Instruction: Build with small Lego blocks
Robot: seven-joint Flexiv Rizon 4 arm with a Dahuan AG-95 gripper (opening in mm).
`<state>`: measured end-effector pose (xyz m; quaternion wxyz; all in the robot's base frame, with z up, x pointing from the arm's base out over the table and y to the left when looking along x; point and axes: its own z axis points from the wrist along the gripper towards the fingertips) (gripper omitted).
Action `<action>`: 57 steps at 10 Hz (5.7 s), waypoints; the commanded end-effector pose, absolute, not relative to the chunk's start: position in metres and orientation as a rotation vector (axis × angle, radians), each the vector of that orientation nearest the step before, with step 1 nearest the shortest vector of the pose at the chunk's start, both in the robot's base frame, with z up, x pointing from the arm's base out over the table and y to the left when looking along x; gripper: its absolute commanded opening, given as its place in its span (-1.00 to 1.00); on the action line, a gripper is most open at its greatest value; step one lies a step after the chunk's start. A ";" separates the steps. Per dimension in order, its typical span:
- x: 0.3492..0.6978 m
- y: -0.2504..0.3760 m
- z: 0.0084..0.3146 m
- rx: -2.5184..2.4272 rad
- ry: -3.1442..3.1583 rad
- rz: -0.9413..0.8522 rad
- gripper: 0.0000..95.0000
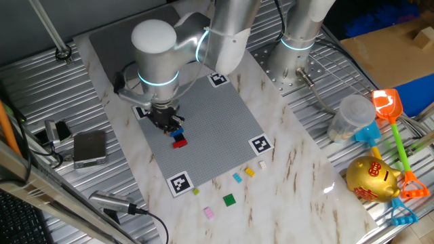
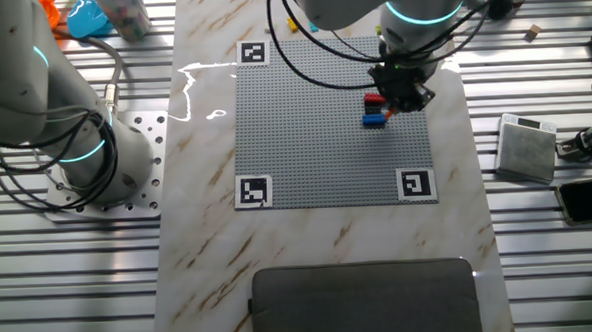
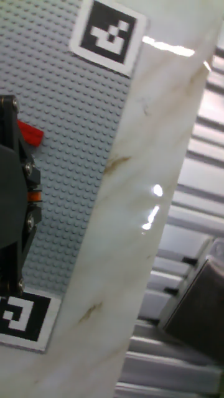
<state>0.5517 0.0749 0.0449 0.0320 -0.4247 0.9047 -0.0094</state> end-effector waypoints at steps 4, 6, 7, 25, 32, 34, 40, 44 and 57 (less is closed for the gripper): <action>0.539 0.069 0.041 -2.131 2.239 -0.179 -1.00; 0.531 0.068 0.038 -2.097 2.252 -0.154 -1.00; 0.528 0.070 0.037 -2.083 2.261 -0.151 -1.00; 0.526 0.080 0.031 -2.014 2.282 -0.165 -1.00; 0.526 0.081 0.029 -2.000 2.283 -0.173 -1.00; 0.526 0.081 0.029 -1.995 2.285 -0.182 -1.00; 0.526 0.081 0.027 -1.997 2.270 -0.191 -0.20; 0.525 0.081 0.034 -1.981 2.286 -0.180 -0.20; 0.525 -0.022 0.077 -1.930 2.440 -0.076 -1.00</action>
